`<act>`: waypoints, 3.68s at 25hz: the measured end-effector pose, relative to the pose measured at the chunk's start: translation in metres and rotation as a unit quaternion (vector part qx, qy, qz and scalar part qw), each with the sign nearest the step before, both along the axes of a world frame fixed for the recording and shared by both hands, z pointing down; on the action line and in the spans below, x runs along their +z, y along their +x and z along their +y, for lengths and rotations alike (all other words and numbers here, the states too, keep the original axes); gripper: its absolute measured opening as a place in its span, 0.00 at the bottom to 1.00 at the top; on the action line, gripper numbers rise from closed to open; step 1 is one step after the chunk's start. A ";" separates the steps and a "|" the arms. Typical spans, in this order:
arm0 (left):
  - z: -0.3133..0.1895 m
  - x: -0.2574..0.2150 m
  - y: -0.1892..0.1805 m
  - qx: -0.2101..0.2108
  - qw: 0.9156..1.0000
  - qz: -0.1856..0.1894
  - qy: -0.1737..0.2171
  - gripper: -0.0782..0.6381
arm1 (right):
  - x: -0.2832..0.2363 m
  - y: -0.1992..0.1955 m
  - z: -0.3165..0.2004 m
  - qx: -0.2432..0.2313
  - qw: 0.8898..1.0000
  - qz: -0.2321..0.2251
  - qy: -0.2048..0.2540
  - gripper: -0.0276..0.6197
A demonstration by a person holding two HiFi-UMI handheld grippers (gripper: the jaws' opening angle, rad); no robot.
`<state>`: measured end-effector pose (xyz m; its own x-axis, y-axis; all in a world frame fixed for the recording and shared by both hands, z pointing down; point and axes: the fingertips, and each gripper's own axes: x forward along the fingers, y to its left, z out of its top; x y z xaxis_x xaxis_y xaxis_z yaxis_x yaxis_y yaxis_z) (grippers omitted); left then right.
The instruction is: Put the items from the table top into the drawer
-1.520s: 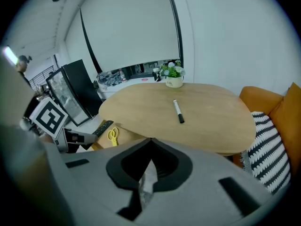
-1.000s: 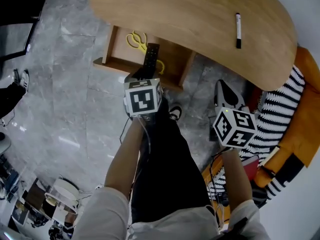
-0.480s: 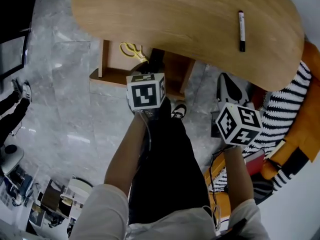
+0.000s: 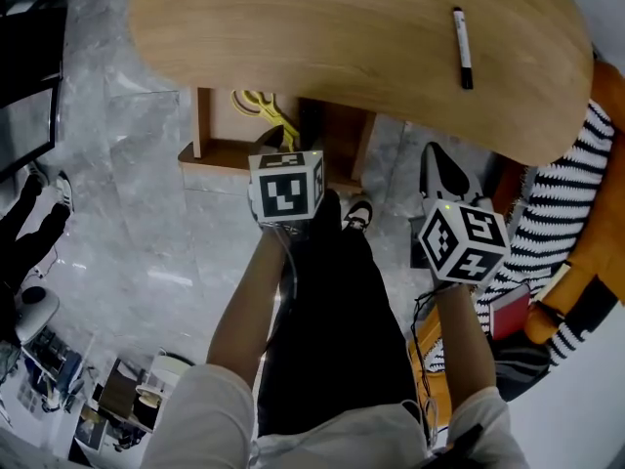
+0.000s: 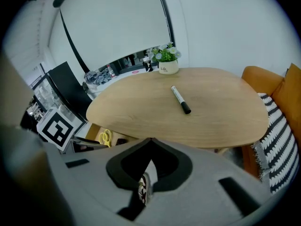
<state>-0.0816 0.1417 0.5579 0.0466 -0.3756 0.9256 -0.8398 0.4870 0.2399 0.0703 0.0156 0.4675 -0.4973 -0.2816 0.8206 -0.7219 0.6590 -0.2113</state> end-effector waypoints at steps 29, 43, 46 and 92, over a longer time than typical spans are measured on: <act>-0.240 -0.080 0.148 0.182 0.980 -0.016 0.078 0.46 | -0.040 0.183 -0.087 0.222 0.975 -0.005 0.033 0.03; -0.302 -0.048 0.131 0.163 0.984 -0.044 0.053 0.46 | -0.020 0.195 -0.106 0.301 0.953 0.005 0.013 0.03; -0.307 -0.044 0.129 0.159 0.985 -0.046 0.049 0.46 | -0.016 0.195 -0.106 0.307 0.952 0.008 0.008 0.03; -0.063 -0.086 0.018 -0.042 0.995 -0.089 0.032 0.19 | -0.039 0.059 -0.026 0.039 0.999 -0.001 0.021 0.03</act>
